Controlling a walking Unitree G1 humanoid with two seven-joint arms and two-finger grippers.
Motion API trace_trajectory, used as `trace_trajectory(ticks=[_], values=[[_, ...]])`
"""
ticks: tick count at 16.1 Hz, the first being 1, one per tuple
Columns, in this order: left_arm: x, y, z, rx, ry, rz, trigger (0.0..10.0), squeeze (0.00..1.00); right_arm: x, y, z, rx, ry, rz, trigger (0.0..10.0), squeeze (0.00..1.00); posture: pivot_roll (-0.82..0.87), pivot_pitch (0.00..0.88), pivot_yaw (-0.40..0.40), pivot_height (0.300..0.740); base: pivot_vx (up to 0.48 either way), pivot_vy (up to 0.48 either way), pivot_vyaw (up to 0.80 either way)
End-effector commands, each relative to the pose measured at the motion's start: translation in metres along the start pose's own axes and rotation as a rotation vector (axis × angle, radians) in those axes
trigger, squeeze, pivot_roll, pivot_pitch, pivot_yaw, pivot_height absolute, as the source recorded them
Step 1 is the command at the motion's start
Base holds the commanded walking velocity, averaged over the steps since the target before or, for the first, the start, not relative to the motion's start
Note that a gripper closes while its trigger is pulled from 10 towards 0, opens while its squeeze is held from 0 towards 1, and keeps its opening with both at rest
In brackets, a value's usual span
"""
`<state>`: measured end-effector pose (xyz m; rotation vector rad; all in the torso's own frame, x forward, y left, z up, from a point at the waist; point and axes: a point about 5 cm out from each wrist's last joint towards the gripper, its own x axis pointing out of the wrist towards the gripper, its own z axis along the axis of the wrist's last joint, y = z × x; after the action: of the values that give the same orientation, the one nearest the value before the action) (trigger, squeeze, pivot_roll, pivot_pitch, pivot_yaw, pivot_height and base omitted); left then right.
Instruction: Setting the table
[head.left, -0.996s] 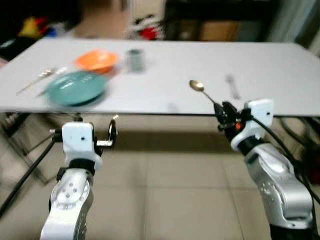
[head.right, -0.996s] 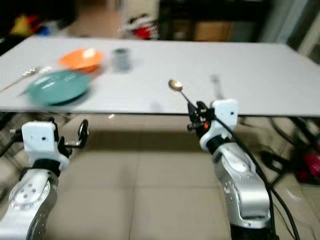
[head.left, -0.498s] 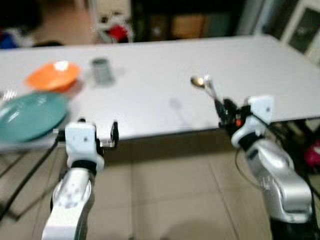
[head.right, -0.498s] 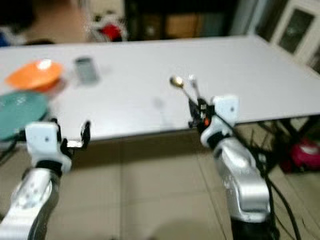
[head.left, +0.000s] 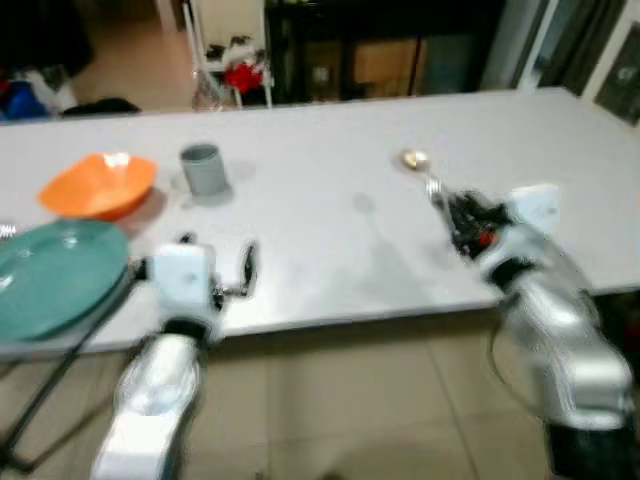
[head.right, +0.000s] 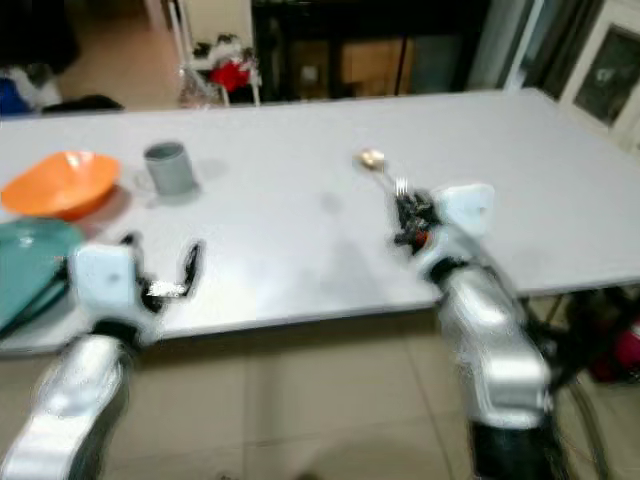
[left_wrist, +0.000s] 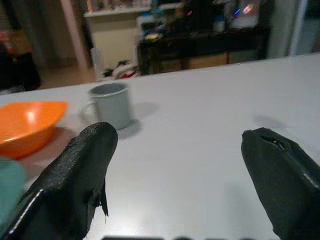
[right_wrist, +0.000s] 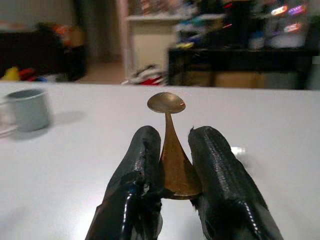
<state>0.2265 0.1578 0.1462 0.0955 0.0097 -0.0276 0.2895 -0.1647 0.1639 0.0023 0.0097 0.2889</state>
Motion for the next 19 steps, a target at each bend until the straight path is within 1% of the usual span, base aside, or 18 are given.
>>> trace_trajectory(ticks=[1, 2, 4, 5, 6, 8, 10, 11, 13, 14, 17, 19], values=[[0.001, -0.007, 0.004, -0.009, -0.016, -0.035, 10.0, 0.00, 0.001, -0.010, 0.003, -0.031, -0.015, -0.034, 10.0, 0.00, -0.13, 0.005, 0.040, 0.740, 0.398, 0.000, 0.00], [0.000, -0.010, 0.003, -0.034, -0.011, -0.058, 10.0, 0.00, 0.002, -0.012, 0.001, -0.033, -0.009, -0.043, 10.0, 0.00, -0.13, 0.005, 0.040, 0.740, 0.000, 0.000, 0.00], [-0.003, -0.021, 0.001, -0.021, 0.011, -0.169, 10.0, 0.00, 0.004, -0.016, -0.005, -0.027, 0.014, -0.068, 10.0, 0.00, -0.13, 0.005, 0.040, 0.740, 0.000, 0.000, 0.00], [-0.007, -0.030, 0.001, -0.011, 0.012, -0.281, 10.0, 0.00, 0.005, -0.019, -0.010, -0.027, 0.037, -0.094, 10.0, 0.00, -0.12, 0.010, 0.039, 0.740, 0.000, 0.000, 0.00], [-0.009, -0.034, 0.001, -0.009, 0.013, -0.339, 10.0, 0.00, 0.005, -0.021, -0.013, -0.035, 0.051, -0.107, 10.0, 0.00, -0.11, 0.011, 0.043, 0.740, 0.000, 0.000, 0.00], [-0.009, -0.038, 0.001, 0.008, 0.028, -0.423, 10.0, 0.00, 0.006, -0.024, -0.020, -0.049, 0.069, -0.118, 10.0, 0.00, -0.11, 0.011, 0.050, 0.740, 0.000, 0.000, 0.00], [-0.006, -0.043, 0.003, 0.015, 0.029, -0.493, 10.0, 0.00, 0.005, -0.031, -0.031, -0.055, 0.090, -0.132, 10.0, 0.00, -0.11, 0.014, 0.062, 0.740, 0.000, 0.000, 0.00], [-0.005, -0.044, 0.003, 0.017, 0.030, -0.507, 10.0, 0.00, 0.005, -0.032, -0.032, -0.057, 0.094, -0.134, 10.0, 0.00, -0.11, 0.014, 0.062, 0.740, 0.000, 0.000, 0.00], [-0.003, -0.049, 0.004, 0.021, 0.038, -0.588, 10.0, 0.00, 0.007, -0.038, -0.036, -0.084, 0.114, -0.152, 10.0, 0.00, -0.11, 0.014, 0.060, 0.740, 0.000, 0.000, 0.00], [-0.003, -0.049, 0.004, 0.022, 0.041, -0.596, 10.0, 0.00, 0.007, -0.039, -0.037, -0.085, 0.117, -0.156, 10.0, 0.00, -0.11, 0.014, 0.060, 0.740, 0.000, 0.000, 0.00], [-0.002, -0.047, 0.004, 0.033, 0.047, -0.623, 10.0, 0.00, 0.007, -0.047, -0.050, -0.113, 0.167, -0.182, 10.0, 0.00, -0.11, 0.018, 0.066, 0.740, 0.000, 0.000, 0.00], [-0.002, -0.048, 0.004, 0.034, 0.049, -0.640, 10.0, 0.00, 0.007, -0.050, -0.057, -0.098, 0.191, -0.191, 10.0, 0.00, -0.11, 0.024, 0.066, 0.740, 0.000, 0.000, 0.00]])
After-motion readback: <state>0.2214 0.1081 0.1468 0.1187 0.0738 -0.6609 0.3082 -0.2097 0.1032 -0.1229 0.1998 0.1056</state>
